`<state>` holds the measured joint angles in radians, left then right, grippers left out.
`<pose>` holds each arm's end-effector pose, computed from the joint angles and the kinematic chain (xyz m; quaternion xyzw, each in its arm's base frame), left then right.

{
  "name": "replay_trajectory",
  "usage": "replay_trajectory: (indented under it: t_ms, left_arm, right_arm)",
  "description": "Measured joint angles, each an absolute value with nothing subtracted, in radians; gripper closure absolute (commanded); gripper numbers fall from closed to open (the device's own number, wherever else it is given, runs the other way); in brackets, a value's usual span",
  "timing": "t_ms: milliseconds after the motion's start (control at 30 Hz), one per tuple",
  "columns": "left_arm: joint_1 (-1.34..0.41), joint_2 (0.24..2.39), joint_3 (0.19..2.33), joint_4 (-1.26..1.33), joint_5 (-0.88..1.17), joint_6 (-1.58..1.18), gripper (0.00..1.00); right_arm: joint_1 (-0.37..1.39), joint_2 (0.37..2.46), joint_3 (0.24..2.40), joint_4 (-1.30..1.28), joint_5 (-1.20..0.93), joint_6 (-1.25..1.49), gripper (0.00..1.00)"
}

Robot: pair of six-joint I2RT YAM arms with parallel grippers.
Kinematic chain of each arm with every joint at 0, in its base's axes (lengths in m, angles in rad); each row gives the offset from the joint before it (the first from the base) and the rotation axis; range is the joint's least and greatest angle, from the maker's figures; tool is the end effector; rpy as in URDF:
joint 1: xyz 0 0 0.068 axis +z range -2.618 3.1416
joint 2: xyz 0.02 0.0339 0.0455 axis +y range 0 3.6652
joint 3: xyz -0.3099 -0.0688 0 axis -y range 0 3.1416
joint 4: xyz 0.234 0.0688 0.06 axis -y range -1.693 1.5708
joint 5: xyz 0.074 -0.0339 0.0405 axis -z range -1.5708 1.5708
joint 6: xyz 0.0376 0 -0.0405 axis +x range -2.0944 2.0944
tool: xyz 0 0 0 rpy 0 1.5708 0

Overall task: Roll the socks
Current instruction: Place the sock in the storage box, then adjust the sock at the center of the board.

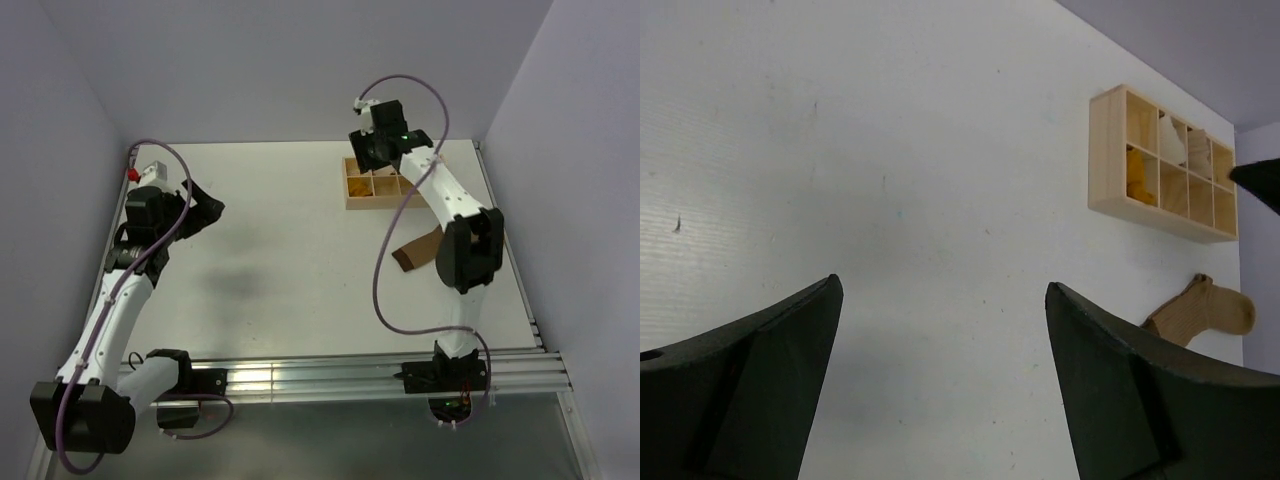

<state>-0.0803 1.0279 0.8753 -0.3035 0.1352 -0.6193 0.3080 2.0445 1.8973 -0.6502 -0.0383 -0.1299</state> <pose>0.1991 -0.0211 0.3536 -0.1910 0.8257 -0.2347 0.4761 0.4566 0.1468 0.3345 -0.2082 0.9023 0.0512 0.3740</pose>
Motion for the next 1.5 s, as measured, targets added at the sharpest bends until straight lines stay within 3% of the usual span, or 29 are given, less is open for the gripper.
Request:
replay_trajectory:
  t_ms: [133,400,467,600,800,1033,1500]
  left_arm:
    - [-0.080,0.960,0.906,-0.336,0.093,-0.595,0.09]
    - [-0.080,0.819,0.966,-0.435,-0.030,-0.535,0.01]
    - [-0.080,0.789,0.967,-0.455,-0.058,-0.527,0.00]
    - [-0.084,0.733,0.967,-0.508,-0.107,-0.509,0.00]
    - [-0.114,0.643,0.929,-0.537,-0.194,-0.493,0.00]
    - [-0.165,0.551,0.813,-0.531,-0.314,-0.490,0.01]
    - [-0.188,0.551,0.750,-0.501,-0.392,-0.490,0.00]
  right_arm:
    - [0.308,1.797,1.774,-0.587,0.037,-0.107,0.34]
    - [0.308,1.409,1.390,-0.512,0.184,0.007,0.29]
    - [0.308,1.317,1.263,-0.508,0.212,0.061,0.24]
    - [0.308,1.111,1.033,-0.487,0.254,0.164,0.03]
    - [0.308,0.859,0.787,-0.423,0.310,0.270,0.00]
    - [0.289,0.968,0.678,-0.354,0.255,0.327,0.06]
    - [0.100,1.405,0.795,-0.270,0.037,0.369,0.11]
